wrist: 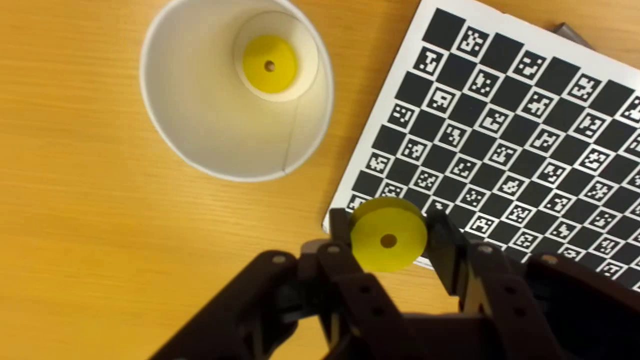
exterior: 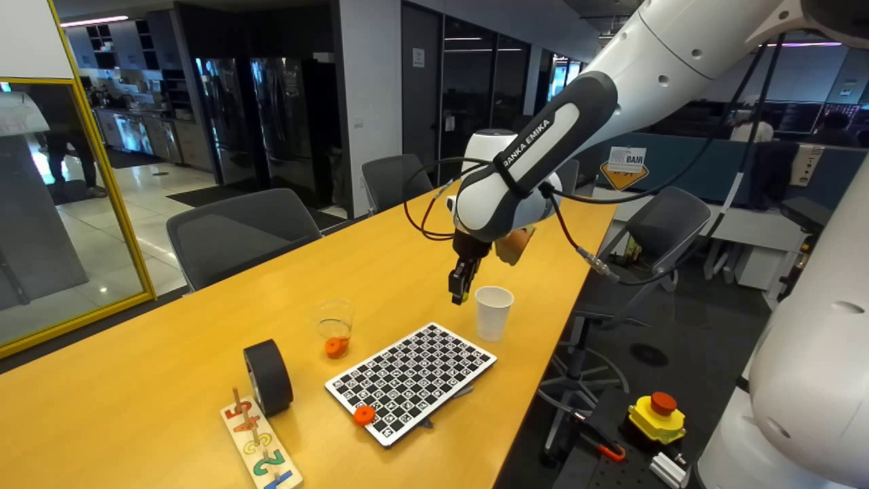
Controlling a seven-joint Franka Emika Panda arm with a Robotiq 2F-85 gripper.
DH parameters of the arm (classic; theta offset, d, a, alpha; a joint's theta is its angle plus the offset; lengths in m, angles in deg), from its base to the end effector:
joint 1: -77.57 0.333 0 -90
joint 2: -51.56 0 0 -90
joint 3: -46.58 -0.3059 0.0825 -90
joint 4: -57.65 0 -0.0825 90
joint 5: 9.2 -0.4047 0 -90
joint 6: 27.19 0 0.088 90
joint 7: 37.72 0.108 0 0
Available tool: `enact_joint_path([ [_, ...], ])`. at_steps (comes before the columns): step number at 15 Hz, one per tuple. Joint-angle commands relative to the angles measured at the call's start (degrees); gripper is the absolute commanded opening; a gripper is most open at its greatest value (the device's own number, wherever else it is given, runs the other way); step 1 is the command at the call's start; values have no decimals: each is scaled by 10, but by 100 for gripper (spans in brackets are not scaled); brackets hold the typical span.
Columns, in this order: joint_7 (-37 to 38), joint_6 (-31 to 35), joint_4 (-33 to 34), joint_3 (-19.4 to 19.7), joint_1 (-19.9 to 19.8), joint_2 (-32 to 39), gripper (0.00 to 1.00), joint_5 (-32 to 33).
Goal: Put two orange rings in the white cup and the rest in the clear cup
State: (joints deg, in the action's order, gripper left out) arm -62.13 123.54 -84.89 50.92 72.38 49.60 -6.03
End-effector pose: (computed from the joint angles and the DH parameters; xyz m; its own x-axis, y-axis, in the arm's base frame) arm 0.4917 -0.0811 0.2904 0.9412 0.3046 0.1463 0.2919 -0.9510 0.1021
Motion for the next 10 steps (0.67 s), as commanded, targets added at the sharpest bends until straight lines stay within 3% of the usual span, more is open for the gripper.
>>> enact_joint_path([
  [1,34,-16,9,18,-11,-8,21,8],
  [10,75,-22,0,38,-28,-15,21,12],
])
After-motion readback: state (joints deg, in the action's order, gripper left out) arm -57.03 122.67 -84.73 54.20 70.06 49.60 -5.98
